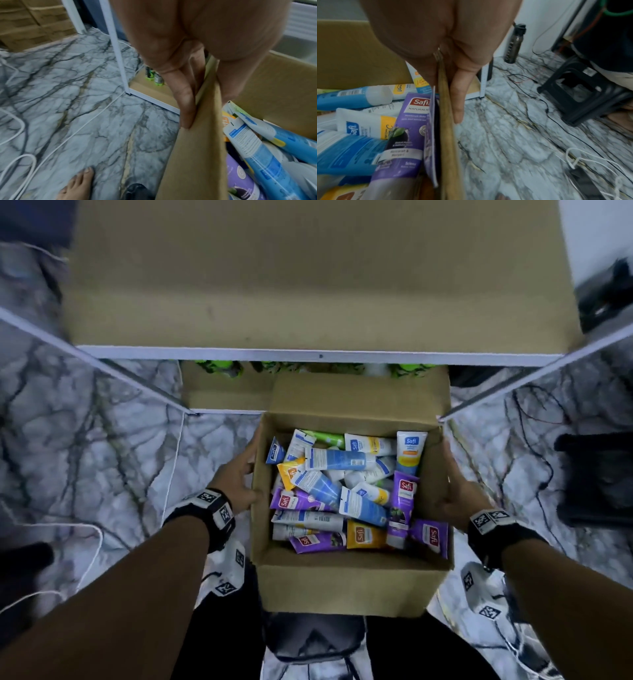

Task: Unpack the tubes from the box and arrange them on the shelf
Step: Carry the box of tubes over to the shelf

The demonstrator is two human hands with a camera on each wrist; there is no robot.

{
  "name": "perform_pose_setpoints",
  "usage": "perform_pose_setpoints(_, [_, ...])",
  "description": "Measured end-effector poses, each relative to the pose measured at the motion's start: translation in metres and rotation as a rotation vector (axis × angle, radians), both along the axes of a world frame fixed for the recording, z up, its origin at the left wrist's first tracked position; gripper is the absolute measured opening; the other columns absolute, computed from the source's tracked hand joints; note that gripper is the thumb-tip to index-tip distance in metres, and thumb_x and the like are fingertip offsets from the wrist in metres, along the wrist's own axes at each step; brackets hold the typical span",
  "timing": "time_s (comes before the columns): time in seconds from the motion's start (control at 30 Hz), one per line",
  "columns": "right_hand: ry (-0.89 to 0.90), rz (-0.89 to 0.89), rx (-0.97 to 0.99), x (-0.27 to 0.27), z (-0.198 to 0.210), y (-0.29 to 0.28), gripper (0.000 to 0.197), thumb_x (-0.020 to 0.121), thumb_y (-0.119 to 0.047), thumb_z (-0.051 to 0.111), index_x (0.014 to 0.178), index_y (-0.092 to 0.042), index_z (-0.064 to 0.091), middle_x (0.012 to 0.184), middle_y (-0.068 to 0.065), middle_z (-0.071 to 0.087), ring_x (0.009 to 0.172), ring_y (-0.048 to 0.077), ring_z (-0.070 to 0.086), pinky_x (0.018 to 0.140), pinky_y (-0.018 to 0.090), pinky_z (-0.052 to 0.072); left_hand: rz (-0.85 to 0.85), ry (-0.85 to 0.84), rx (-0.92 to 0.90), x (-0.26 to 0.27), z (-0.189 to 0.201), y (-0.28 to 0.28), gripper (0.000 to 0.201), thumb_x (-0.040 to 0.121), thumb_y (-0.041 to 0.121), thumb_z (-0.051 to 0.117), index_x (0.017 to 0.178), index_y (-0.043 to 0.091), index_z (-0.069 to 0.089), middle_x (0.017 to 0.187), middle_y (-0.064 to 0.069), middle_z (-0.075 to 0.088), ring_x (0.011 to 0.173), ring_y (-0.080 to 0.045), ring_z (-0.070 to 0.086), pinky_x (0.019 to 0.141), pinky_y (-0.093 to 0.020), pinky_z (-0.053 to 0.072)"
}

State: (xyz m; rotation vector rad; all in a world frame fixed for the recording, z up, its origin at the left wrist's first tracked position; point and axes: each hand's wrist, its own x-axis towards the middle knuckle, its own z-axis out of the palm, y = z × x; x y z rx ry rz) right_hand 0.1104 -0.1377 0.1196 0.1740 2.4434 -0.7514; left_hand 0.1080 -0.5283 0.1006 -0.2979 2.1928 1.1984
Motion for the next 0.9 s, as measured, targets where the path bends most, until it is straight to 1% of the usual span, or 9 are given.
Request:
perform_pose_setpoints(0.1, [-0.094, 0.116, 0.044, -0.023, -0.005, -0.05, 0.108, 0.073, -0.021, 0.063, 0.142, -0.045, -0.018, 0.114, 0.029, 0.063, 0.085, 0.043, 0.063, 0.068, 0.029, 0.04, 0.113, 0.011, -0.011, 0.016, 0.009, -0.058, 0.119, 0.07, -0.008, 0.071, 0.141, 0.062, 0.007, 0.13, 0.017, 0.053, 0.122, -0.01, 0.051, 0.062, -0.023, 0.057])
perform_pose_setpoints(0.2, [-0.117, 0.206, 0.011, -0.045, -0.006, -0.105, 0.11, 0.075, -0.007, 0.064, 0.148, -0.032, -0.014, 0.114, 0.02, 0.06, 0.061, 0.021, 0.052, 0.057, 0.022, 0.035, 0.215, 0.023, -0.042, 0.037, 0.013, -0.111, 0.119, 0.07, -0.009, 0.072, 0.138, 0.063, 0.006, 0.133, 0.013, 0.053, 0.127, -0.015, 0.05, 0.063, -0.032, 0.06])
perform_pose_setpoints(0.3, [-0.119, 0.296, -0.012, -0.061, -0.013, -0.158, 0.111, 0.066, -0.027, 0.062, 0.15, -0.032, -0.011, 0.135, 0.024, 0.051, 0.084, 0.031, 0.062, 0.067, 0.029, 0.043, 0.31, -0.005, -0.021, 0.06, 0.013, -0.156, 0.12, 0.07, -0.013, 0.069, 0.142, 0.06, 0.007, 0.133, 0.014, 0.054, 0.123, -0.012, 0.051, 0.058, -0.039, 0.061])
perform_pose_setpoints(0.37, [-0.108, 0.35, 0.013, -0.069, -0.013, -0.193, 0.11, 0.065, -0.039, 0.063, 0.151, -0.027, -0.005, 0.133, 0.029, 0.052, 0.108, 0.044, 0.059, 0.082, 0.037, 0.047, 0.357, 0.003, -0.029, 0.073, 0.015, -0.181, 0.118, 0.071, -0.013, 0.068, 0.146, 0.054, 0.006, 0.129, 0.019, 0.052, 0.121, -0.009, 0.051, 0.056, -0.03, 0.059])
perform_pose_setpoints(0.47, [-0.126, 0.413, 0.109, -0.08, -0.003, -0.244, 0.086, 0.084, -0.02, 0.067, 0.152, -0.006, 0.016, 0.143, 0.023, 0.044, 0.121, 0.04, 0.052, 0.086, 0.028, 0.039, 0.417, 0.014, -0.034, 0.091, 0.01, -0.213, 0.118, 0.072, -0.01, 0.069, 0.145, 0.056, 0.004, 0.123, 0.027, 0.052, 0.113, -0.005, 0.054, 0.059, -0.024, 0.059])
perform_pose_setpoints(0.53, [-0.096, 0.463, 0.111, -0.08, 0.011, -0.278, 0.088, 0.085, -0.012, 0.069, 0.151, -0.003, 0.013, 0.144, 0.024, 0.043, 0.123, 0.039, 0.051, 0.086, 0.03, 0.038, 0.463, 0.033, -0.049, 0.103, 0.003, -0.231, 0.116, 0.073, -0.004, 0.072, 0.145, 0.057, 0.004, 0.125, 0.029, 0.052, 0.114, -0.006, 0.055, 0.065, -0.022, 0.058])
perform_pose_setpoints(0.63, [-0.009, 0.498, 0.05, -0.079, 0.0, -0.308, 0.096, 0.079, -0.031, 0.068, 0.15, 0.0, 0.012, 0.139, 0.03, 0.046, 0.117, 0.044, 0.055, 0.089, 0.037, 0.043, 0.509, 0.026, -0.034, 0.116, -0.011, -0.25, 0.117, 0.069, 0.004, 0.074, 0.141, 0.063, 0.004, 0.133, 0.013, 0.057, 0.123, -0.018, 0.055, 0.077, -0.039, 0.059])
perform_pose_setpoints(0.73, [-0.075, 0.549, 0.153, -0.083, -0.016, -0.328, 0.097, 0.081, -0.027, 0.07, 0.153, -0.01, 0.008, 0.133, 0.029, 0.053, 0.11, 0.044, 0.059, 0.087, 0.04, 0.047, 0.544, 0.015, -0.039, 0.126, -0.03, -0.263, 0.116, 0.068, 0.002, 0.069, 0.139, 0.066, 0.004, 0.126, 0.007, 0.063, 0.12, -0.02, 0.058, 0.071, -0.043, 0.06])
perform_pose_setpoints(0.9, [-0.166, 0.634, 0.235, -0.094, -0.035, -0.353, 0.09, 0.083, -0.033, 0.065, 0.153, -0.012, 0.012, 0.13, 0.024, 0.056, 0.106, 0.039, 0.061, 0.073, 0.029, 0.04, 0.587, -0.009, -0.085, 0.136, -0.069, -0.266, 0.117, 0.073, -0.006, 0.063, 0.139, 0.066, -0.001, 0.123, 0.001, 0.065, 0.09, -0.026, 0.07, 0.057, -0.044, 0.06])
